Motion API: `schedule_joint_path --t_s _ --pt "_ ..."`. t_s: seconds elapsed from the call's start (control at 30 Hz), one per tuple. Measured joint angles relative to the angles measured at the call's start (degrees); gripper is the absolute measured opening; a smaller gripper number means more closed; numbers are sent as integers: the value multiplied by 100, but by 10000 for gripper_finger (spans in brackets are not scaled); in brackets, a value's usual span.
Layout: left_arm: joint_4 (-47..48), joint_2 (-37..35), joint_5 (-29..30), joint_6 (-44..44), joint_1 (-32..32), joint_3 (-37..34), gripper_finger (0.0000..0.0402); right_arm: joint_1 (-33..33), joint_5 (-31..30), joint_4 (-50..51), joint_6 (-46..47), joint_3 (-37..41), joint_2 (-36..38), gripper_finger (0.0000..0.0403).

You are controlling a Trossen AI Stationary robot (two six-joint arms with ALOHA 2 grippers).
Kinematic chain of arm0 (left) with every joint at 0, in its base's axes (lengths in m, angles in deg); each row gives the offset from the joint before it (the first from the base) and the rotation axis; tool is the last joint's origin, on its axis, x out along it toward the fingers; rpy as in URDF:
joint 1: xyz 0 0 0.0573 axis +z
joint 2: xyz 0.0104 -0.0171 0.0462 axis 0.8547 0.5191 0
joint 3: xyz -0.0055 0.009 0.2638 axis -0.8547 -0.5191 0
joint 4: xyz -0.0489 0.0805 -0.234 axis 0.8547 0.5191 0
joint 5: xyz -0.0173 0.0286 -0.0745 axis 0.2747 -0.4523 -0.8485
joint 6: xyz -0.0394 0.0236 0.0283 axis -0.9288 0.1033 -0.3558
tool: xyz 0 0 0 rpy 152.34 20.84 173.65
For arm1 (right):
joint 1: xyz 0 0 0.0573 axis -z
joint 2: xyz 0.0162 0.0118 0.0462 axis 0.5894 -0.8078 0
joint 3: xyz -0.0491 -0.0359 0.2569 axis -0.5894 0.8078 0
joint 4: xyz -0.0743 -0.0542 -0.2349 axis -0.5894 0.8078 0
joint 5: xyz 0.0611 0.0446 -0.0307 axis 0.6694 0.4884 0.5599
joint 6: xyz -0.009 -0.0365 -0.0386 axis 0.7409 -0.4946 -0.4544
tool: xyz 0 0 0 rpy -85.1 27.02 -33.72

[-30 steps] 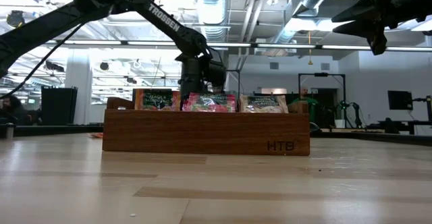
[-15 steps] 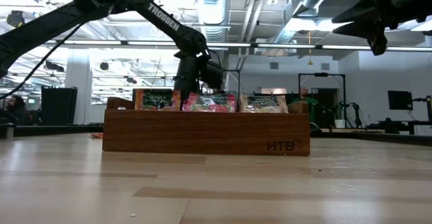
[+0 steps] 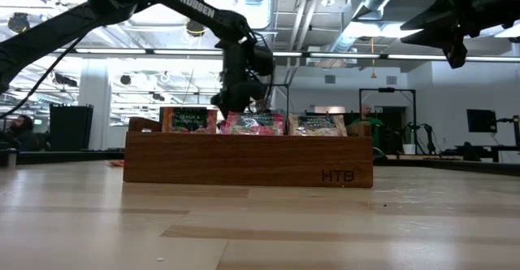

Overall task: Pick & Place Tea
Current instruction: Put the orange tea bag into the left section of the wooden organizer

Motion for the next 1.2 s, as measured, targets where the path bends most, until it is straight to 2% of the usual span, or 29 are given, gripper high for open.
schedule_joint_path --t_s 0.13,0.47,0.63,0.97,1.2 --pt "82 68 -189 556 218 -67 112 0 1 0 -1 0 0 98" --pt "335 227 -752 1031 453 -72 112 0 4 -2 -2 0 0 98" --pt "420 221 -1482 1379 443 -218 112 0 7 -2 -11 0 0 98" --pt "540 221 -890 1601 426 -899 112 0 9 -2 -46 0 0 98" --pt "292 180 -615 1677 289 -944 112 0 9 -2 -48 0 0 98"
